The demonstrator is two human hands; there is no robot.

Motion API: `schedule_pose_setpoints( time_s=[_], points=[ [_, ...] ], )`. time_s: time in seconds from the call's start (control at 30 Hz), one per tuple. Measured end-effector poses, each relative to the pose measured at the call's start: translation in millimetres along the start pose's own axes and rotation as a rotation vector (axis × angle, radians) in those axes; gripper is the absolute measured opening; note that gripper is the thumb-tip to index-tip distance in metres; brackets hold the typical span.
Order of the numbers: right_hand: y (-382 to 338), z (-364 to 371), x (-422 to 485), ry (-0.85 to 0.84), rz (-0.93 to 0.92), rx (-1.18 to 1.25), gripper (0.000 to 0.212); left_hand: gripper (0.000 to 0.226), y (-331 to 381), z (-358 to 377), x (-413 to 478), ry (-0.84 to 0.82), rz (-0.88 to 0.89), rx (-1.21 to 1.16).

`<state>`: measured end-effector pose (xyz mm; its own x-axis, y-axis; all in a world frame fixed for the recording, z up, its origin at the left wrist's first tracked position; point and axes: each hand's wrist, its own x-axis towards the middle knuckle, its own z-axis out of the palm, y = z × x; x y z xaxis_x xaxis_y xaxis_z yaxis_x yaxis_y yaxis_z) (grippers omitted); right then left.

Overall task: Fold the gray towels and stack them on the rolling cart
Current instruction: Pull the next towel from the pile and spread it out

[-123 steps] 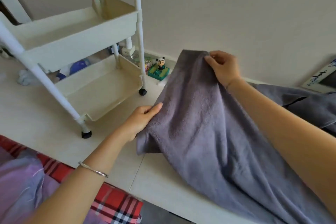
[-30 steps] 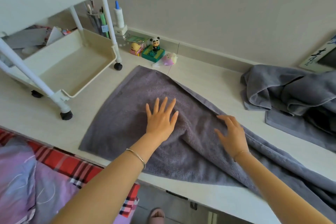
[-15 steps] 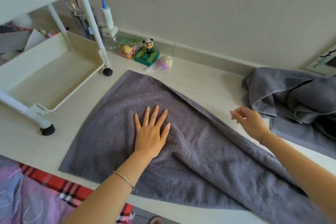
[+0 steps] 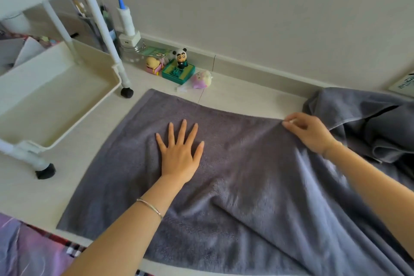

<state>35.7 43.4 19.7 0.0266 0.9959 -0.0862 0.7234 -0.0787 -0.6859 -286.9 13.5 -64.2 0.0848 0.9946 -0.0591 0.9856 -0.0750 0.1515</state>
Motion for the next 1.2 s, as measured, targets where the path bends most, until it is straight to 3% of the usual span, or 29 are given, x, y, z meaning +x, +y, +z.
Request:
schedule_pose_setpoints(
  time_s=[0.13,0.23,0.37,0.5,0.6,0.67,0.73,0.8,0.9,1.0,1.1,1.2],
  points=[
    [3.9,18.7,40.3,-0.056,0.049,-0.162,0.011,0.065,-16.6,-4.5,5.0,0.016,-0.062,0.001],
    [20.3,35.8,22.0,-0.058,0.11,-0.124,0.01,0.059,-34.8,-5.6,8.3,0.003,-0.075,0.02],
    [43.4,14.9,-22.5,-0.02,0.159,-0.109,0.018,0.059,-44.0,-13.5,11.0,-0.03,-0.069,0.055],
    [54.8,-16.8,-42.9,-0.135,0.175,-0.152,0.015,0.064,-11.9,-15.9,-1.4,-0.033,-0.005,-0.07],
    [56.2,-35.3,-19.6,0.054,0.064,-0.254,0.011,0.073,16.6,-6.8,-5.3,-0.101,0.06,-0.049],
    [48.9,-37.5,-3.6,0.215,0.037,-0.345,0.014,0.066,25.0,-4.8,0.5,-0.132,0.036,0.0],
    [40.2,-28.4,-0.3,0.279,0.045,-0.404,0.024,0.057,28.5,-11.4,4.5,-0.164,0.01,-0.044],
    [29.1,-13.0,-17.3,0.293,0.032,-0.324,0.032,0.059,30.7,-22.3,-3.1,-0.084,0.025,-0.152],
    [21.0,10.5,-76.3,0.313,-0.046,-0.072,0.025,0.062,55.4,-31.7,-51.9,0.148,0.267,-0.259],
    [26.8,30.0,-142.8,0.311,-0.07,-0.015,0.024,0.052,89.6,-3.2,-112.8,0.102,0.619,-0.144],
    [34.3,40.8,-188.9,0.263,-0.086,-0.082,0.033,0.056,101.8,25.0,-127.9,0.046,0.637,-0.024],
    [49.9,42.9,-211.3,0.058,-0.167,-0.332,0.049,0.06,99.6,26.4,-130.0,0.042,0.674,0.028]
  ],
)
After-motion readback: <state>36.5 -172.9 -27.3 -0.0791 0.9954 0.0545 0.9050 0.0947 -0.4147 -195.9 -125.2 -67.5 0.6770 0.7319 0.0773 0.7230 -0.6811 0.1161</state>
